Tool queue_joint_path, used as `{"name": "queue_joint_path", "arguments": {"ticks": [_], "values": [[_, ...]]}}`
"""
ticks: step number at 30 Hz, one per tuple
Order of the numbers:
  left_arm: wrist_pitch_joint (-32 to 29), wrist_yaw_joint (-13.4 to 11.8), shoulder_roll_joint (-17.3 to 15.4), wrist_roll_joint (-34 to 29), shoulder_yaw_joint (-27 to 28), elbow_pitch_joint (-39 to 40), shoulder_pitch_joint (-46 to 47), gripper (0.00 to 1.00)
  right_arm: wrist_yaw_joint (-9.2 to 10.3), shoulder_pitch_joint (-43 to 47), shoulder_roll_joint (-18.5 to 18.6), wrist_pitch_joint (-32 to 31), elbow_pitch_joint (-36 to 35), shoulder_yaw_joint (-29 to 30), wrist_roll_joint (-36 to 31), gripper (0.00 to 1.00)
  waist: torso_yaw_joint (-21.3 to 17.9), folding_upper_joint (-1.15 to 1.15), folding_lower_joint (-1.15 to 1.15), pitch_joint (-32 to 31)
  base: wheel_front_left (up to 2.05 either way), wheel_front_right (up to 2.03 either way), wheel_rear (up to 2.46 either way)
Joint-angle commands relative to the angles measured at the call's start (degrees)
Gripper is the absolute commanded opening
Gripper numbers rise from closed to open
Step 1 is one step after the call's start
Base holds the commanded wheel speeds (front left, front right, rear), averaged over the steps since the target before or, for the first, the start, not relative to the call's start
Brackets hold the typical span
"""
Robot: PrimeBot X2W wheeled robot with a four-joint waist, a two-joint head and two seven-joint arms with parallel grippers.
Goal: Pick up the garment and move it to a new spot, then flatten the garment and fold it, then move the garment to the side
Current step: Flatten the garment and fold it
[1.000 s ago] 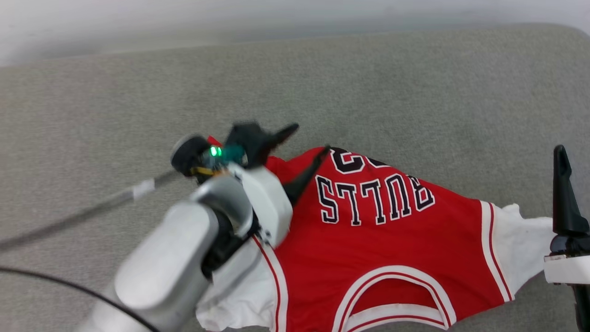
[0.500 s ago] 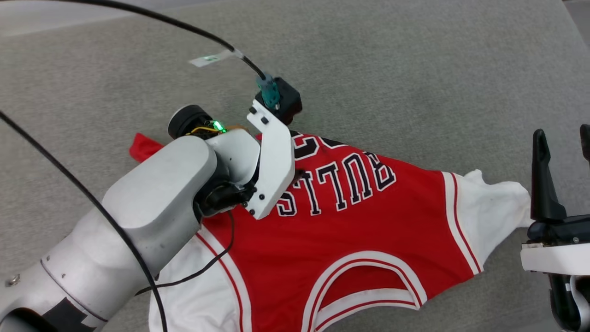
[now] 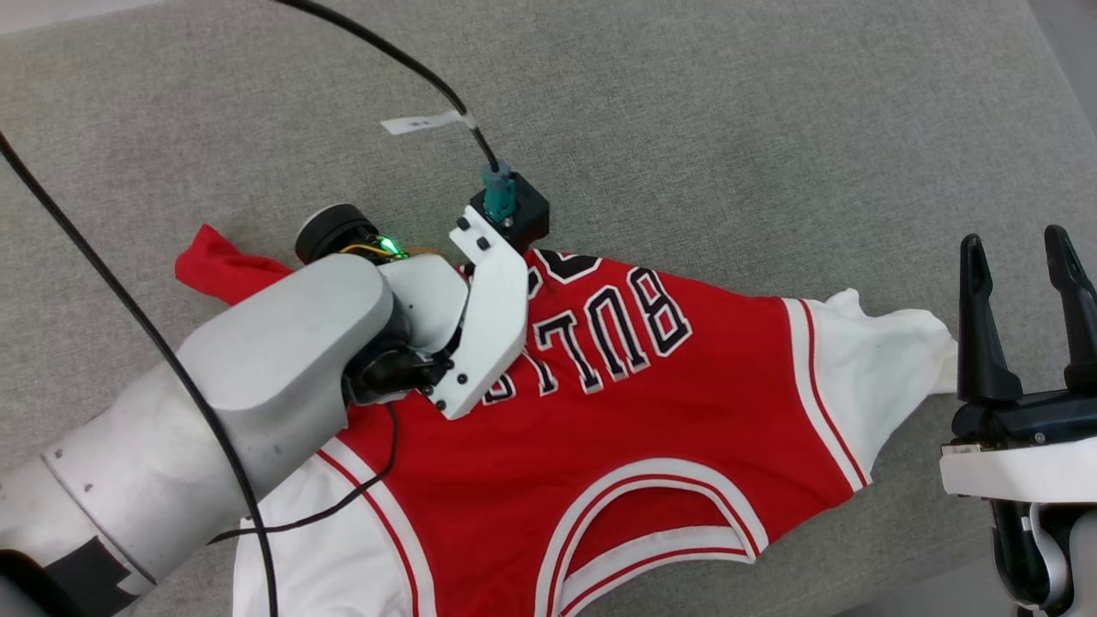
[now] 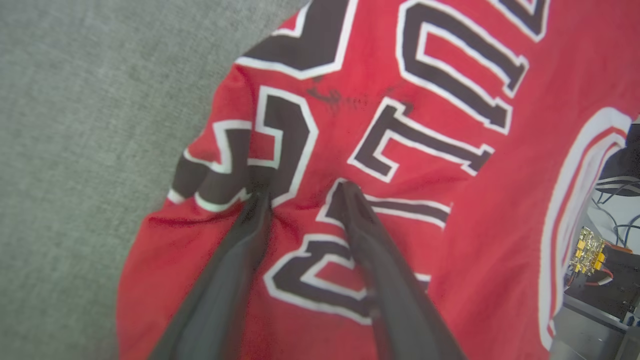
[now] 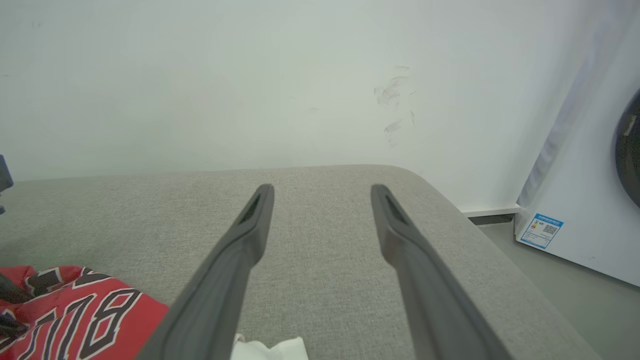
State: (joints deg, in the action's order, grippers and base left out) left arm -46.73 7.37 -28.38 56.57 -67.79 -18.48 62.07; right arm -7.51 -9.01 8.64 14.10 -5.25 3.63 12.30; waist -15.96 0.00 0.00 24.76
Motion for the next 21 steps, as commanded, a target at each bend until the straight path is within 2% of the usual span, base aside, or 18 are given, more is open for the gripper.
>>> {"name": "queue_joint_path", "arguments": {"ticks": [1, 7, 12, 16, 17, 21], "values": [[-1.5, 0.1, -0.8, 1.0, -3.3, -1.6, -3.8, 0.00, 0.04, -0.6, -0.3, 0.3, 0.2, 0.0, -0.1, 1.00, -0.2, 0.00, 0.00, 0.2, 0.00, 0.00, 0.00], [8.3, -0.2, -0.8, -3.9, -1.9, -5.0, 2.4, 0.00, 0.04, -1.1, -0.2, 0.6, 0.8, -0.1, -0.4, 1.00, -0.8, 0.00, 0.00, -0.3, 0.00, 0.00, 0.00], [17.2, -0.1, 1.6, -7.5, -0.9, -8.6, 7.5, 0.00, 0.04, -1.2, -0.3, 0.7, 1.1, -0.4, -0.6, 1.00, -1.2, 0.00, 0.00, -0.6, 0.00, 0.00, 0.00], [22.0, -0.1, 2.9, -9.8, -1.4, -12.5, 11.0, 0.00, 0.04, -1.6, -0.4, 0.8, 1.2, -0.4, -0.7, 1.00, -1.4, 0.00, 0.00, -0.1, 0.00, 0.00, 0.00], [25.8, 0.0, 3.3, -11.2, -1.2, -16.0, 13.6, 0.00, 0.04, -1.7, -0.5, 0.8, 1.2, -0.4, -0.7, 1.00, -1.6, 0.00, 0.00, 0.5, 0.00, 0.00, 0.00], [31.4, -0.6, 5.0, -12.4, 0.1, -21.1, 15.7, 0.00, 0.04, -1.9, -0.8, 0.9, 1.2, -0.4, -0.7, 1.00, -1.6, 0.00, 0.00, 1.2, 0.00, 0.00, 0.00]]}}
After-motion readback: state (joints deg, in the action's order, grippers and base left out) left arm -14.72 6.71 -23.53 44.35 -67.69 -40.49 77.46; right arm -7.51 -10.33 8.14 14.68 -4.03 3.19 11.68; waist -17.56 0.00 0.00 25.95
